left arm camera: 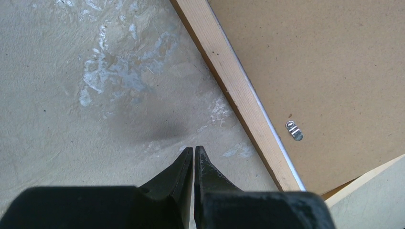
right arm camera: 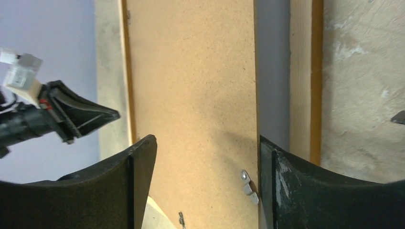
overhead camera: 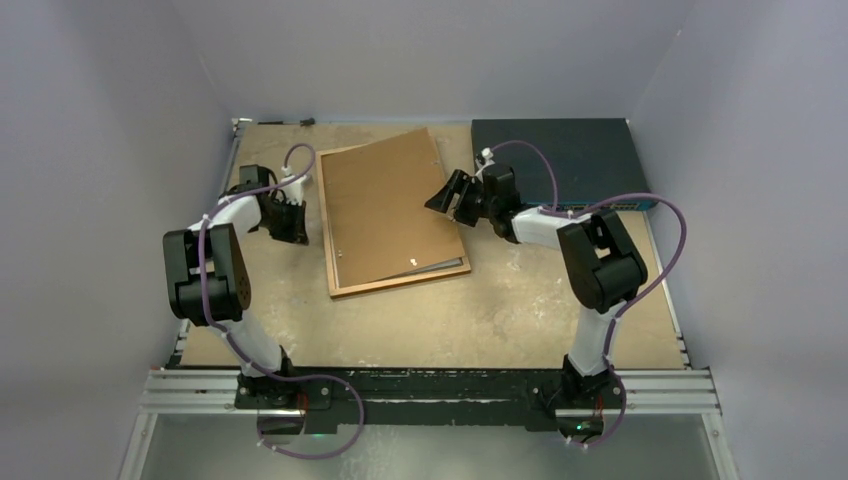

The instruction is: Put the photo into the frame

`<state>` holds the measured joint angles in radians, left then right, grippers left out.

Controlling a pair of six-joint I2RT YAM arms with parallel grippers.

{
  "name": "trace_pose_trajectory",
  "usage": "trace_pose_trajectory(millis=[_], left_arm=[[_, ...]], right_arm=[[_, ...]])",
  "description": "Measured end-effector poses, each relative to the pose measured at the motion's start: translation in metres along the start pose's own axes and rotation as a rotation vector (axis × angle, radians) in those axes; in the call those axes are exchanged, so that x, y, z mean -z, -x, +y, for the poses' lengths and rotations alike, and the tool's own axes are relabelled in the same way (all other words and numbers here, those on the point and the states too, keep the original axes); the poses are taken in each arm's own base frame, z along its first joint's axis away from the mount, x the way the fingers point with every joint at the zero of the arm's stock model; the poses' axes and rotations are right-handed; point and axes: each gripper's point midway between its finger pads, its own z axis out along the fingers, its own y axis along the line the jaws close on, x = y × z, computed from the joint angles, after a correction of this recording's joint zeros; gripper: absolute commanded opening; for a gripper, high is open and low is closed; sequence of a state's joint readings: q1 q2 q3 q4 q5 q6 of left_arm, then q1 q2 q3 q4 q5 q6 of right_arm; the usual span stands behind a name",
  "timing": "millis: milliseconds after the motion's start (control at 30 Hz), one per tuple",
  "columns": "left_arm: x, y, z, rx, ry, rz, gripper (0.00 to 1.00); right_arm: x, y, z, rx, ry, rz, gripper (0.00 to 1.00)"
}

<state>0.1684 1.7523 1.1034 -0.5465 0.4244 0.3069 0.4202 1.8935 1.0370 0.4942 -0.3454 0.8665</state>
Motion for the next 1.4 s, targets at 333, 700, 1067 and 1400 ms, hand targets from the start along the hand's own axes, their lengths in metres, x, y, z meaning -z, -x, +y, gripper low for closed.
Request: trace_pose_trajectory(millis=[333, 700, 1067, 1400], left_arm=[[0.0, -0.001, 0.0, 0.001, 0.001, 0.006, 0.03], [0.0, -0.001, 0.001, 0.001, 0.007, 0.006, 0.02], [-0.003, 0.007, 0.005, 0.01, 0.013, -0.007, 0.04], [-0.023, 0.018, 0.018, 0.068, 0.019, -0.006, 0.05]], right_arm=[[0.004, 0.0, -0.027, 0.123, -0.162, 0.038, 0.84], [0.004, -0.005, -0.021, 0.149, -0.152, 0.049, 0.84], [0.002, 0.008, -0.004, 0.17, -0.128, 0.034, 0.87], [-0.008, 0.063, 0.01, 0.21, -0.152, -0.115, 0.91]])
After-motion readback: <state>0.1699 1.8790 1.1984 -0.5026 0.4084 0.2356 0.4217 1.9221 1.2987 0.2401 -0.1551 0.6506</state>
